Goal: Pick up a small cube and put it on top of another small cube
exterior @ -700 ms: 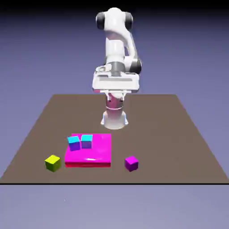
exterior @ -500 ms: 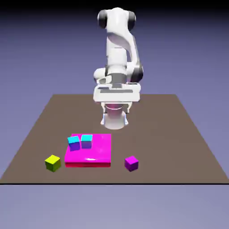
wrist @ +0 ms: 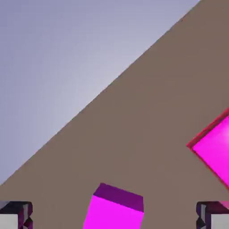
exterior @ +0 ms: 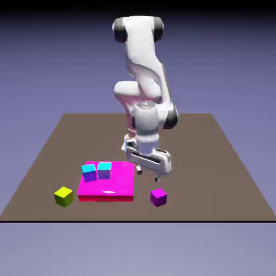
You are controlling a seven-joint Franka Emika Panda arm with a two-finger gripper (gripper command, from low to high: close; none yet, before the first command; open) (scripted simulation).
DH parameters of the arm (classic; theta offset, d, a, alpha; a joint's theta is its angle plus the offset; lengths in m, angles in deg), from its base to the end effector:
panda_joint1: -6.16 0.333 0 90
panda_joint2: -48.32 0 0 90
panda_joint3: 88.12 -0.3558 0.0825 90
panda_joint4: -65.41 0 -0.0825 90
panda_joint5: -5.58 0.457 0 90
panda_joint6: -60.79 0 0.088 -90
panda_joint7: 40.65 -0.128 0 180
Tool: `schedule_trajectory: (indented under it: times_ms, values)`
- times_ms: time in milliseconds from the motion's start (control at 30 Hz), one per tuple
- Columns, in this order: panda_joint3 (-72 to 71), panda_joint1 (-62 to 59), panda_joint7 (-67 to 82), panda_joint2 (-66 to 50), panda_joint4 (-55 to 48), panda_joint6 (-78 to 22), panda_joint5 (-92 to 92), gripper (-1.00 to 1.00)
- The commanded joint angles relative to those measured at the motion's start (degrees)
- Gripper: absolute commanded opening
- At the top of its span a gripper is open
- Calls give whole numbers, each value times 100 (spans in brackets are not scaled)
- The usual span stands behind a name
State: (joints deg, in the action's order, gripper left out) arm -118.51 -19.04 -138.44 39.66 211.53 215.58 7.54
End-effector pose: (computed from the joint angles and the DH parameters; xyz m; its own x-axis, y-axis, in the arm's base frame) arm 0.4931 0.0534 0.1766 -0.0813 -0.9924 -0.0929 -0.9966 0.0821 -0.0055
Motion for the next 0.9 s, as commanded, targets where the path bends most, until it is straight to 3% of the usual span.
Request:
schedule_trajectory:
  times_ms: [0,133,333,367,600,867]
  values:
    - [-137,-117,-250,-186,-67,-87,9,0]
    - [-520,-443,-946,-707,-255,-329,34,0]
    - [410,419,-1434,-1836,-400,650,-701,0]
    - [410,419,-1434,-1836,-400,650,-701,-100]
    - [-403,-495,-868,-608,-246,-418,79,-100]
    - [1257,-1250,262,801,-125,-1696,729,-100]
